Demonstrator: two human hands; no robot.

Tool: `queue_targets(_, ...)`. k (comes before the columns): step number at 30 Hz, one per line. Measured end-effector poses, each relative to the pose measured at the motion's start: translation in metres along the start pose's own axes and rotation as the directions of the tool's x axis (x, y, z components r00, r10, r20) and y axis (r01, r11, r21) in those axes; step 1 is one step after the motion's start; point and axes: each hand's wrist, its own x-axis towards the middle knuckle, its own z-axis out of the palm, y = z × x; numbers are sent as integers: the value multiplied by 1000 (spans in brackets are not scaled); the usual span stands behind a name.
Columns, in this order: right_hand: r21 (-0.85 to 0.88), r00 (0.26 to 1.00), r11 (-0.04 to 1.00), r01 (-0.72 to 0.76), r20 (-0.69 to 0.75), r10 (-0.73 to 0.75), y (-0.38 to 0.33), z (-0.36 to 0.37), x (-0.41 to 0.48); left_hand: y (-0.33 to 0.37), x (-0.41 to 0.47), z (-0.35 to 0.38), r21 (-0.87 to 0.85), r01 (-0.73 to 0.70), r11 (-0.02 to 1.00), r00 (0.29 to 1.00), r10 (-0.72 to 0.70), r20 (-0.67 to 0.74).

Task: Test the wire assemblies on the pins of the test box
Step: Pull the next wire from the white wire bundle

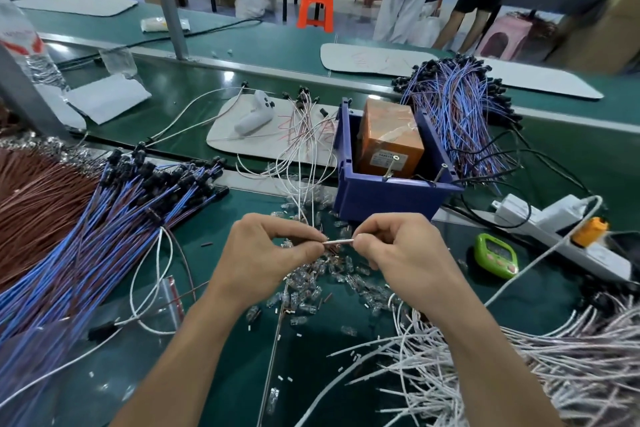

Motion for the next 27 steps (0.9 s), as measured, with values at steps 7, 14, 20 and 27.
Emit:
queue_targets(7, -7, 1000, 1000, -31, 4, 31, 0, -2, -2, 1, 0, 2, 24, -7, 1000, 1000, 7, 14)
queue_targets(14, -159, 997, 987, 16, -75, -29, -2, -29, -4, -5, 1, -3, 81, 34, 996, 999, -36, 31)
queue_targets(20, -197, 980, 980, -22, -196, -17, 7, -54, -2, -27, 2, -23, 102, 153, 983, 976, -166, 139)
queue_targets(27, -228, 971, 972, -59, -238, 3, 24, -65, 0, -42, 0, -45, -36, 206, 978, 972, -200, 127)
